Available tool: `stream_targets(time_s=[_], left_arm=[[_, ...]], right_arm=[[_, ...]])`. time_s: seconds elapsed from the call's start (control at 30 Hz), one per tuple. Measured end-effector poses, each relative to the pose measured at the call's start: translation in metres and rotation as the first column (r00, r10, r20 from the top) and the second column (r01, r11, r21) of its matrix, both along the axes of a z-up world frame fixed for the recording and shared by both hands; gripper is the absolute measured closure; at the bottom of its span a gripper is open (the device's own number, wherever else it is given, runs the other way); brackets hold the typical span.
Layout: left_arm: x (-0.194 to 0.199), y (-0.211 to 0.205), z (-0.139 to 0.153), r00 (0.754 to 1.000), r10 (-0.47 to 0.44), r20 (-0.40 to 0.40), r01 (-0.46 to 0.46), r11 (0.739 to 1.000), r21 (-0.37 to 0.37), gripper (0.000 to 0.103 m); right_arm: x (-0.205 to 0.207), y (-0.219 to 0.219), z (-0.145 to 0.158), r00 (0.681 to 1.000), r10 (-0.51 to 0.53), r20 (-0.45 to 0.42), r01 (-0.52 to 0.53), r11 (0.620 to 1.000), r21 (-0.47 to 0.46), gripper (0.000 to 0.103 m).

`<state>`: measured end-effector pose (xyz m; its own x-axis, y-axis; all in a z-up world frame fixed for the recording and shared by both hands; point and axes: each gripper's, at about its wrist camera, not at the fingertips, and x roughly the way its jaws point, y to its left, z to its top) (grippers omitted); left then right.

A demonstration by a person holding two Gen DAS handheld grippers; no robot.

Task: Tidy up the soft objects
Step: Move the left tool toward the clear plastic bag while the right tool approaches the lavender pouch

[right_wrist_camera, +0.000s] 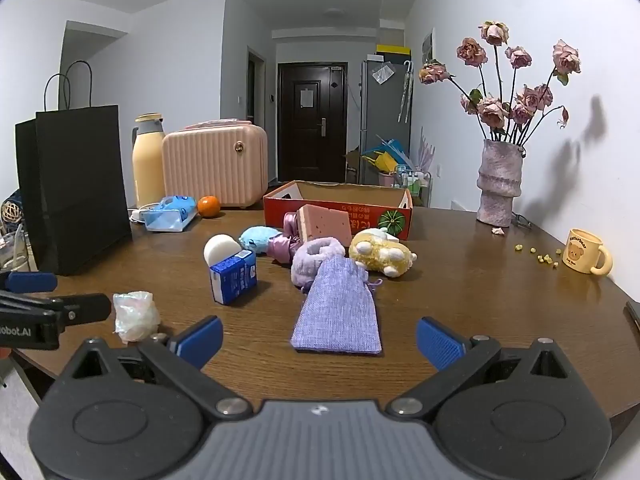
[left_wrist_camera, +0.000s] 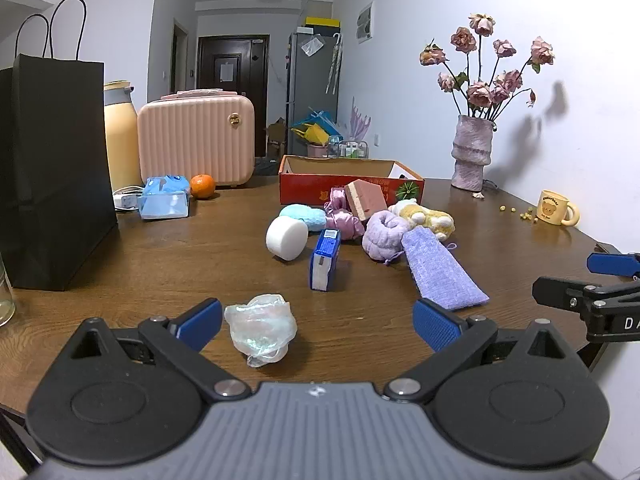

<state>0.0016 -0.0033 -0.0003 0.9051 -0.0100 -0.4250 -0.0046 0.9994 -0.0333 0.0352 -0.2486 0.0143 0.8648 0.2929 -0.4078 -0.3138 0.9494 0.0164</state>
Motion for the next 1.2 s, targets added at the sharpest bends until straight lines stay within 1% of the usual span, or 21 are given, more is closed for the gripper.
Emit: stream_targets(time_s=[1.2], left_arm=[[-0.0015, -0.004, 0.0031, 1.0, -0.006, 0.005, 0.006, 1.0, 0.005, 0.0]], right_arm=[[-0.0009, -0.0001, 0.0006, 1.0, -0.003, 0.001, 0.003, 1.0, -0.001, 0.0]])
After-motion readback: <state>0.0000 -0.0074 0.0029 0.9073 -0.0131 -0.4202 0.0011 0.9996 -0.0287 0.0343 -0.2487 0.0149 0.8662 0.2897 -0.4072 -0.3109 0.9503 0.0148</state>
